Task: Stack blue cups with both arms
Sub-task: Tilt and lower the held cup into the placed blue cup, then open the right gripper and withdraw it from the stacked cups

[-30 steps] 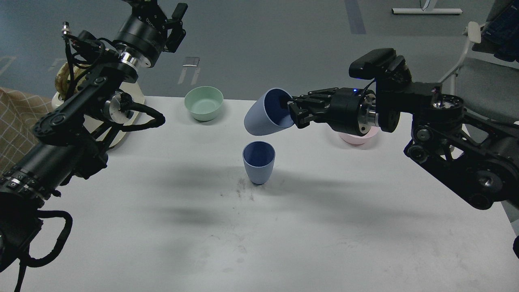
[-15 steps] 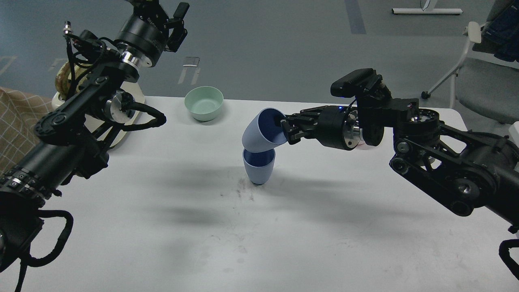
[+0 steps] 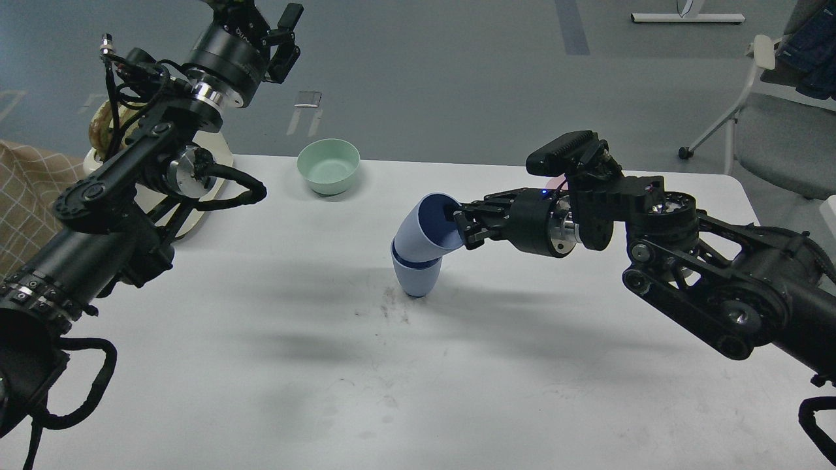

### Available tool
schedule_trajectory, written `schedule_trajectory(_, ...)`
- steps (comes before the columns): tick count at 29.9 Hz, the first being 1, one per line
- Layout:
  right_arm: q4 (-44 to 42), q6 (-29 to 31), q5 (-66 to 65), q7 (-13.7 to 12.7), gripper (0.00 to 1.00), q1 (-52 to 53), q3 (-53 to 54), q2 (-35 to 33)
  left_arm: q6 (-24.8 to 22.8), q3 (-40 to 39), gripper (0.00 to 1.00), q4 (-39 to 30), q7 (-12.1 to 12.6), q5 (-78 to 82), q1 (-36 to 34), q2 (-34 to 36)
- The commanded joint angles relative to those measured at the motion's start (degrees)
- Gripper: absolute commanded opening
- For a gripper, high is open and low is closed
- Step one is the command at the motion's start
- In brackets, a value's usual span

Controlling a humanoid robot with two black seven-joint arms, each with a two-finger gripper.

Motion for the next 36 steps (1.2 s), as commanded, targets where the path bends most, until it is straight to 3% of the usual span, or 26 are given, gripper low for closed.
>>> schedule_trajectory(1, -0.08, -0.01, -0.02, 0.02, 0.00, -0.19, 0.01, 0.15, 0.00, 0.00, 0.98, -0.04, 0.00, 0.00, 0.00, 0.08)
schedule_trajectory(5, -0.34, -0.01, -0.02, 0.02, 0.20, -0.28, 0.01, 0.50, 0.00, 0.00, 0.98, -0.04, 0.00, 0.00, 0.00, 0.08)
schedule_trajectory(9, -0.78, -0.01, -0.02, 0.02, 0.29, -0.28, 0.18, 0.59, 0.00, 0.00, 0.98, -0.04, 0.00, 0.00, 0.00, -0.01)
schedule_trajectory(24, -0.78, -0.01, 0.15, 0.11, 0.34, -0.63, 0.62, 0.59, -0.79, 0.00, 0.98, -0.04, -0.09, 0.00, 0.00, 0.16)
schedule_trajectory(27, -0.87, -0.01, 0.68, 0.20, 0.59, -0.54, 3.33, 0.76, -0.79, 0.00, 0.98, -0.04, -0.18, -0.18, -0.09, 0.25)
schedule_trajectory(28, -0.87, -0.01, 1.12, 0.20, 0.87, -0.63, 7.17, 0.85, -0.79, 0.00, 0.98, -0.04, -0.18, -0.26, -0.09, 0.43)
schedule_trajectory(29, -0.96, -0.01, 1.21, 0.20, 1.00, -0.63, 9.30, 1.20, -0.79, 0.00, 0.98, -0.04, -0.18, -0.26, -0.09, 0.43)
schedule_trajectory(36, -3.68, -0.01, 2.61, 0.20, 1.00, 0.08, 34.49, 5.33, -0.79, -0.44, 0.98, 0.05, -0.53, -0.53, 0.35, 0.52)
